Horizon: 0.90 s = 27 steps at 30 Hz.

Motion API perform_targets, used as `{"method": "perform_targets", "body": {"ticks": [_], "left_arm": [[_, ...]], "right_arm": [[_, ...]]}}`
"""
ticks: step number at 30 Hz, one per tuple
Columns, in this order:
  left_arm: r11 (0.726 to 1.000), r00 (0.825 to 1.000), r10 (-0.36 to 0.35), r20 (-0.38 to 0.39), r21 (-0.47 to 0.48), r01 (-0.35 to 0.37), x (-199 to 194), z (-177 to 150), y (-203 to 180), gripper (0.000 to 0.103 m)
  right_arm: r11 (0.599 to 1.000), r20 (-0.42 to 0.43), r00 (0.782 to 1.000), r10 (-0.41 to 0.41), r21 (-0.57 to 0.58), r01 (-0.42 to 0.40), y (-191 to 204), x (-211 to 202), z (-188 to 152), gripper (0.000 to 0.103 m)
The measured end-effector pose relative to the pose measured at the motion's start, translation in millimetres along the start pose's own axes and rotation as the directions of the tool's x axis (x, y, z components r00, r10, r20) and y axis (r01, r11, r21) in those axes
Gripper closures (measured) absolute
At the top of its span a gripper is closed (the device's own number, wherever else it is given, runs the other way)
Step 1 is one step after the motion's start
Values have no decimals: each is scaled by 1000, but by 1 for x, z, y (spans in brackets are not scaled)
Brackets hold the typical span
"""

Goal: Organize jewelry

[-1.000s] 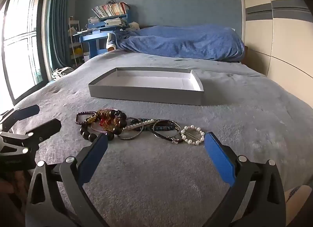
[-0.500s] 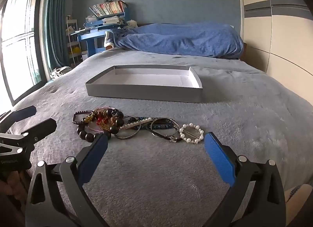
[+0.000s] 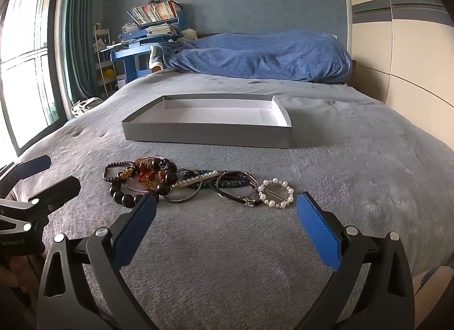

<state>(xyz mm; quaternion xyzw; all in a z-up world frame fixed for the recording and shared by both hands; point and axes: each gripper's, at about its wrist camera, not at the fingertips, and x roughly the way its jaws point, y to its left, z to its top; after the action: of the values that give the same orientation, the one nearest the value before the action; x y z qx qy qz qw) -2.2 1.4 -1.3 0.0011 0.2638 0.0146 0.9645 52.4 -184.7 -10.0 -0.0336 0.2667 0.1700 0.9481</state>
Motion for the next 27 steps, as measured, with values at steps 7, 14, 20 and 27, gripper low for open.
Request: {"method": "perform_targets", "body": {"ticks": [7, 14, 20, 27], "left_arm": [[1000, 1000, -1, 2, -1, 1, 0, 0, 0, 5], [1000, 1000, -2, 6, 1, 2, 0, 0, -2, 5], [1000, 1000, 4, 11, -5, -4, 0, 1, -2, 5], [1000, 1000, 14, 14, -16, -14, 1, 3, 2, 5]], "right_arm": [[1000, -1, 1000, 0, 1, 0, 0, 0, 0, 5], [1000, 1, 1000, -2, 8, 2, -1, 0, -1, 5], [1000, 2, 1000, -3, 13, 3, -2, 0, -1, 5], [1000, 5, 1000, -5, 17, 5, -3, 0, 0, 5]]}}
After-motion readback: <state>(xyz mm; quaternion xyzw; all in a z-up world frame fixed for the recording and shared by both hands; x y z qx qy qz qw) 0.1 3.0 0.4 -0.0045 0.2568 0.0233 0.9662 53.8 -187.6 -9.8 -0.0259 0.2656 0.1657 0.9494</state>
